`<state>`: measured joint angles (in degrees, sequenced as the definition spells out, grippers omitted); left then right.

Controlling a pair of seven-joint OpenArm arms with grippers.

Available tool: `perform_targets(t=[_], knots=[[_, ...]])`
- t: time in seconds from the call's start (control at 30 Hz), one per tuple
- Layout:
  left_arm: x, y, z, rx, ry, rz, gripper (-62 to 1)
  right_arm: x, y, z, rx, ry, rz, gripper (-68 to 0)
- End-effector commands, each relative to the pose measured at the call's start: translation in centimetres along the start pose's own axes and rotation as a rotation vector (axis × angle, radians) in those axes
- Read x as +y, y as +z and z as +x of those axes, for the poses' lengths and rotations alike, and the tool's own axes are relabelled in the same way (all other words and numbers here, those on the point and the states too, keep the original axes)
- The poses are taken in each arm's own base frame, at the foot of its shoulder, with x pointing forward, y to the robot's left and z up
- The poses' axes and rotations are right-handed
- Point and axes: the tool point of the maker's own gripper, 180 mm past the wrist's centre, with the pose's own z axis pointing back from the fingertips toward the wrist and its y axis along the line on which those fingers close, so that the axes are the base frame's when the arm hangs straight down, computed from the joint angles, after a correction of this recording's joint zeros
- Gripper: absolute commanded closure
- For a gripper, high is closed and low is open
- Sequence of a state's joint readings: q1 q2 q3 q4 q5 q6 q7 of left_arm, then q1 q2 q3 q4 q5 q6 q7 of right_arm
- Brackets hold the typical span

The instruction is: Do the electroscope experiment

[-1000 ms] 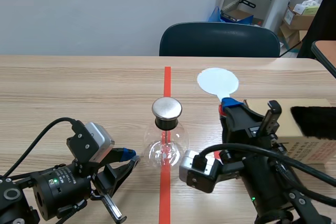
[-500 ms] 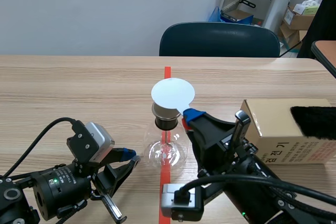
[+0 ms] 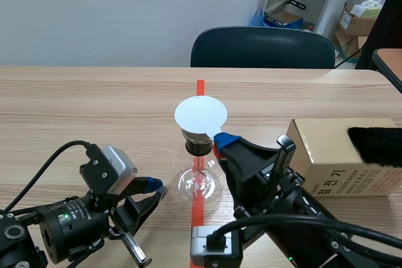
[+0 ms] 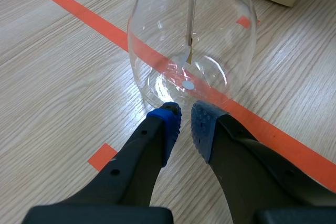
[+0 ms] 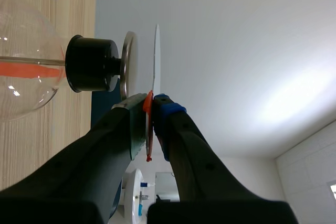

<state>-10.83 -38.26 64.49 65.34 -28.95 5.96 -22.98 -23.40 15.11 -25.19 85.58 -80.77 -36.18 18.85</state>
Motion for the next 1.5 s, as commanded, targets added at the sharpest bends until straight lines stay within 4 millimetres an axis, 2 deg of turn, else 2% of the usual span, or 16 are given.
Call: perform_targets(t=[0.0, 0.4, 0.5, 0.77, 0.93, 1.1, 1.27, 1.47], knots=[[-0.2, -0.3, 1.1, -0.039, 0.0, -0.009, -10.0, -1.1, -0.2, -0.6, -0.001, 0.028, -0.033, -1.0], [-0.2, -0.3, 1.1, -0.039, 0.0, -0.009, -10.0, -1.1, -0.2, -0.6, 0.0, 0.028, -0.033, -1.0], [-0.2, -0.3, 1.1, -0.039, 0.0, -0.009, -10.0, -1.1, -0.2, -1.2, 0.031, 0.027, -0.034, -1.0], [-0.2, -0.3, 1.1, -0.039, 0.0, -0.009, -10.0, -1.2, 0.5, -5.5, 0.27, 0.023, -0.037, -1.0], [-0.2, -0.3, 1.1, -0.039, 0.0, -0.009, -10.0, -1.3, 1.7, -8.7, 0.466, 0.019, -0.039, -1.0], [-0.2, -0.3, 1.1, -0.039, 0.0, -0.009, -10.0, -1.3, 3.2, -11.1, 0.622, 0.016, -0.041, -1.0], [-0.2, -0.3, 1.1, -0.039, 0.0, -0.009, -10.0, -1.3, 4.3, -12.6, 0.723, 0.014, -0.042, -1.0], [-0.2, -0.3, 1.1, -0.038, 0.0, -0.009, -10.0, -1.3, 4.5, -12.8, 0.741, 0.014, -0.042, -1.0]])
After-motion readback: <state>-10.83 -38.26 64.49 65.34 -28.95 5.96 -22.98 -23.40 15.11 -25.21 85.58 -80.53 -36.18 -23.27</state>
